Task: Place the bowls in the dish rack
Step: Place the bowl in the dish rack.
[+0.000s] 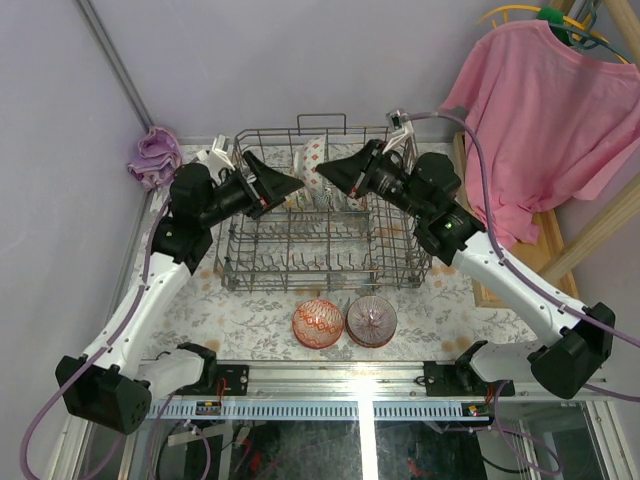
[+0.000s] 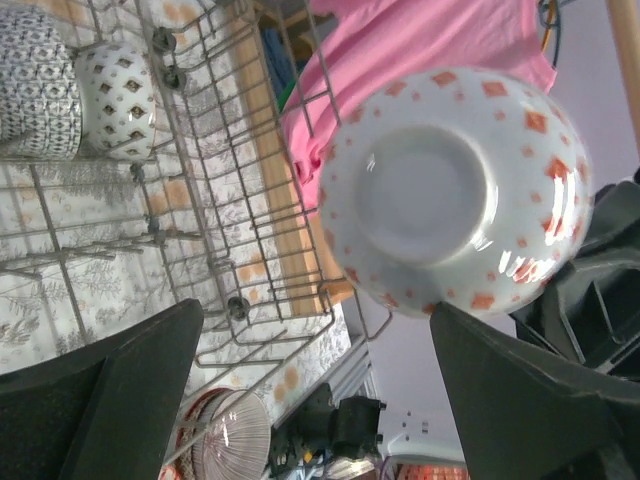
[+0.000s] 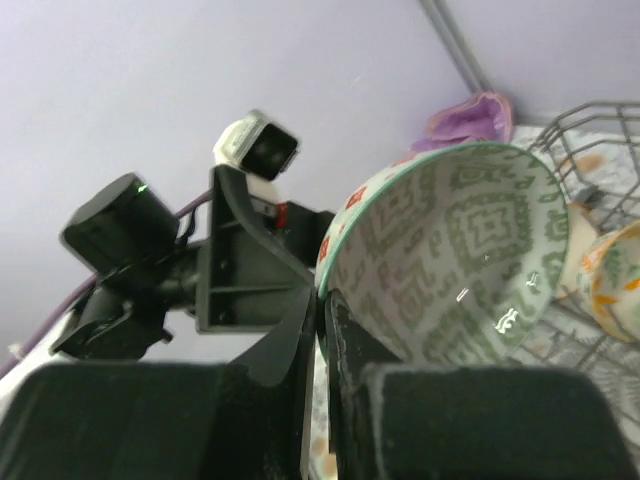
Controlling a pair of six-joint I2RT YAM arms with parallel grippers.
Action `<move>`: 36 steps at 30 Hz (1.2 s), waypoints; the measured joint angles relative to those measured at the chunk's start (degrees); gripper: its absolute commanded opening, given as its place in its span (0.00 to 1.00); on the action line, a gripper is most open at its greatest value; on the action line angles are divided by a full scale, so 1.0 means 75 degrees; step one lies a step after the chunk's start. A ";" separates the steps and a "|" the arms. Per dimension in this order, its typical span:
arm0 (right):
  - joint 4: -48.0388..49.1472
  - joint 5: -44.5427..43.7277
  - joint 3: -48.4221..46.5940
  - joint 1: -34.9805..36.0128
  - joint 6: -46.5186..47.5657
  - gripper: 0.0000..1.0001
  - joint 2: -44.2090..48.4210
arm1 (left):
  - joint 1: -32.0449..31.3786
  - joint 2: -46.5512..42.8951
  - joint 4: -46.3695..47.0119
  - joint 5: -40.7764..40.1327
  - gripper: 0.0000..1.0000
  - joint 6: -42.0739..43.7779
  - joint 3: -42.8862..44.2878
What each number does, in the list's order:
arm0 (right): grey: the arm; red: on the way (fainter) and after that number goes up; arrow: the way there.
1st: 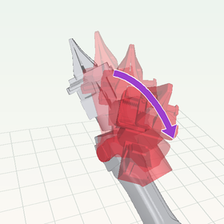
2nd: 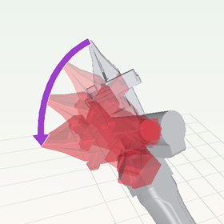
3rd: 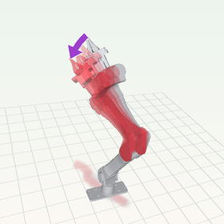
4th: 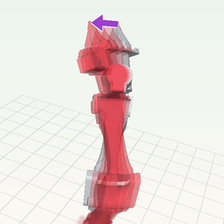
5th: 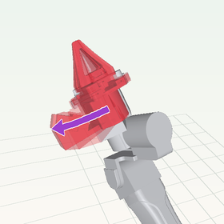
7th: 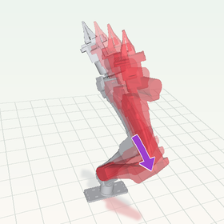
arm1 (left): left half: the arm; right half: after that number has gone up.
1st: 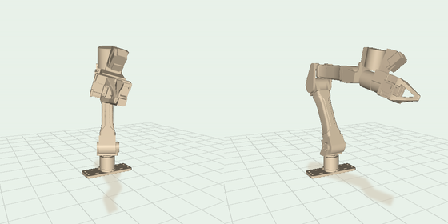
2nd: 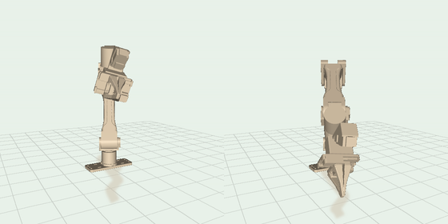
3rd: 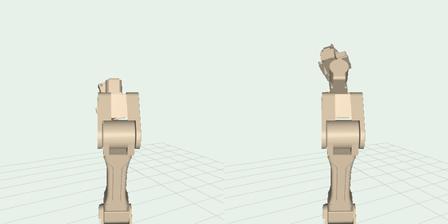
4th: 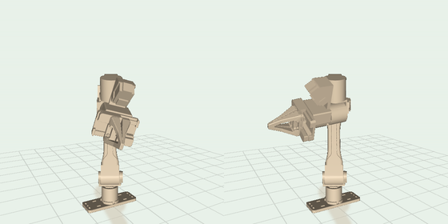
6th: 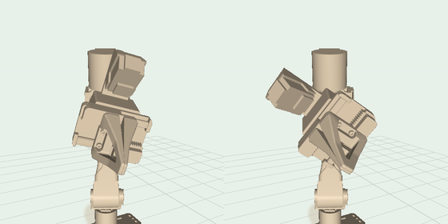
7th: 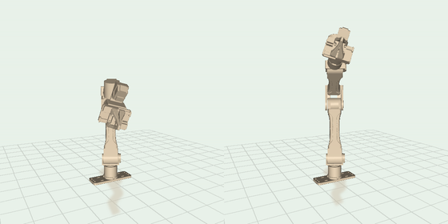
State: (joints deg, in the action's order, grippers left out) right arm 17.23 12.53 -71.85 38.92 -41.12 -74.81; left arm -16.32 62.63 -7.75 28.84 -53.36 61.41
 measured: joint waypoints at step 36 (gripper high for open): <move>0.8856 0.4039 0.2296 -0.1842 -0.7825 0.00 -0.0938 | 0.0495 0.1454 1.0217 0.1478 0.97 -0.6100 -0.2964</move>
State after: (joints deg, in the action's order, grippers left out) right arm 83.66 42.83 -54.63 25.10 -99.81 -81.84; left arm -12.60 73.54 68.88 39.92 -99.11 39.18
